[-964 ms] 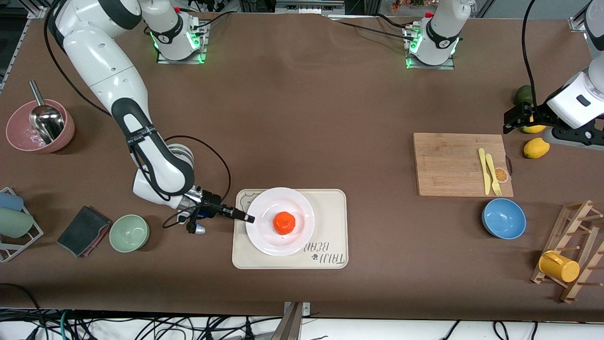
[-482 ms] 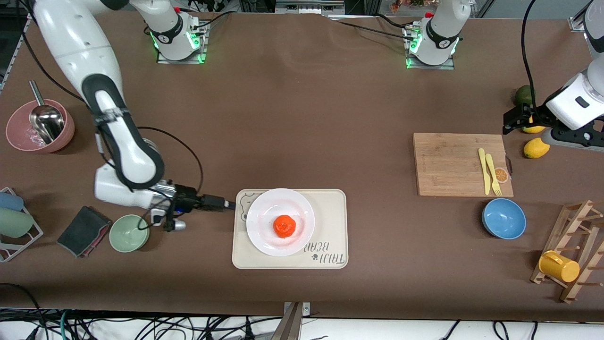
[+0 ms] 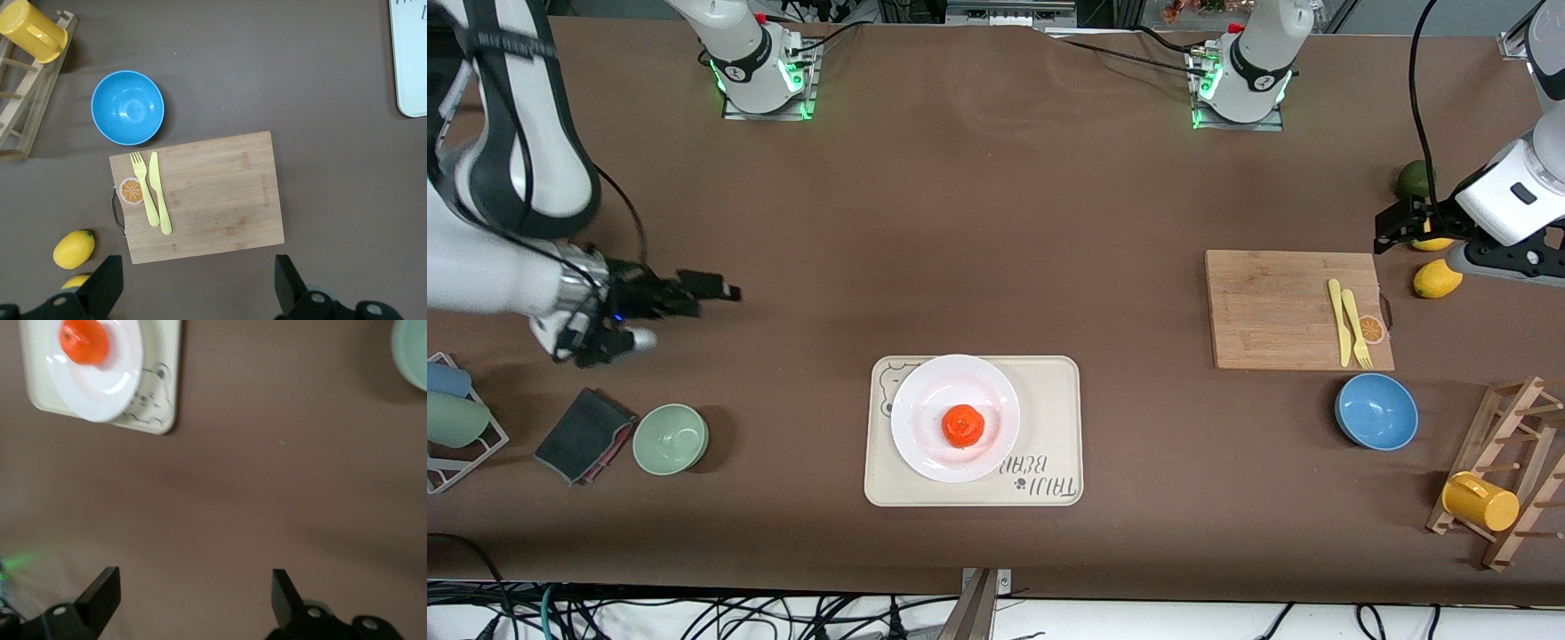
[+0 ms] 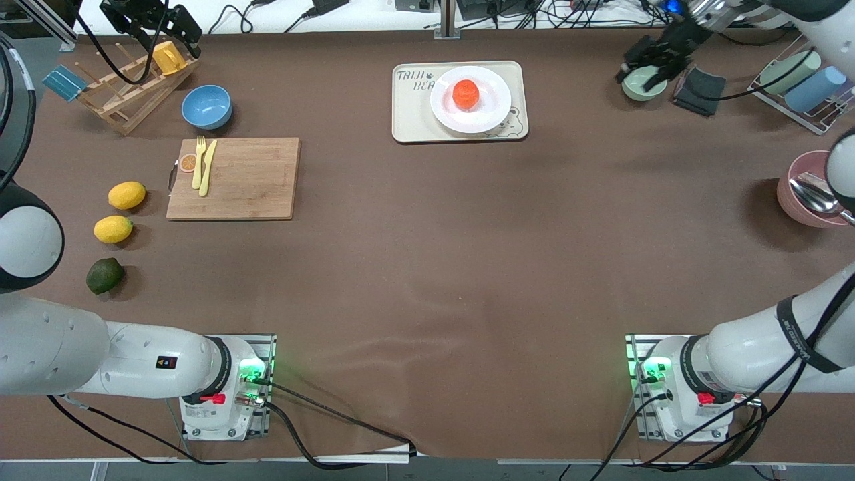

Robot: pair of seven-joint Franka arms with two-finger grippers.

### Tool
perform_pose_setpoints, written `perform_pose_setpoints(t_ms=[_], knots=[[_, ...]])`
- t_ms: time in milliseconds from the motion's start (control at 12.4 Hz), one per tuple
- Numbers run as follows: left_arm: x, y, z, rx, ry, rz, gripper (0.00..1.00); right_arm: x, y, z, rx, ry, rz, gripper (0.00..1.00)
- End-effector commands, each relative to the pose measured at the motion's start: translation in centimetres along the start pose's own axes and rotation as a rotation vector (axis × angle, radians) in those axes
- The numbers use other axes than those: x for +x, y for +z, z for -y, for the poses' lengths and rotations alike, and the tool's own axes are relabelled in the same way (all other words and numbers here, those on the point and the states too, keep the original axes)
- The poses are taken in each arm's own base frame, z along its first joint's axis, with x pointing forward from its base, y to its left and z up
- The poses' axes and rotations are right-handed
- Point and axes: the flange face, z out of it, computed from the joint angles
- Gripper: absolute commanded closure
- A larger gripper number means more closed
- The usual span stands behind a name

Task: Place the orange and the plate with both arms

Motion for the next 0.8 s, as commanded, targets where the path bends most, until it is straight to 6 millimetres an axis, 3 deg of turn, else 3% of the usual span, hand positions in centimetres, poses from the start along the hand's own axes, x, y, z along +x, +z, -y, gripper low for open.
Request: perform_pose_setpoints(t_ms=[0,321,723], knots=[[-0.1,-0.2,0.4,0.031,0.02,-0.009,0.0,-4.2,-4.5,1.5,-0.194,0.037,0.042,0.0],[0.0,-0.3,0.4,0.031,0.02,-0.01,0.0,-5.8,-11.4,3.1,-0.36,0.061,0.04,0.0],[0.0,-0.2,0.4,0.031,0.02,-0.009,0.0,-6.3,-12.4,3.4,-0.377,0.058,0.019,0.0]])
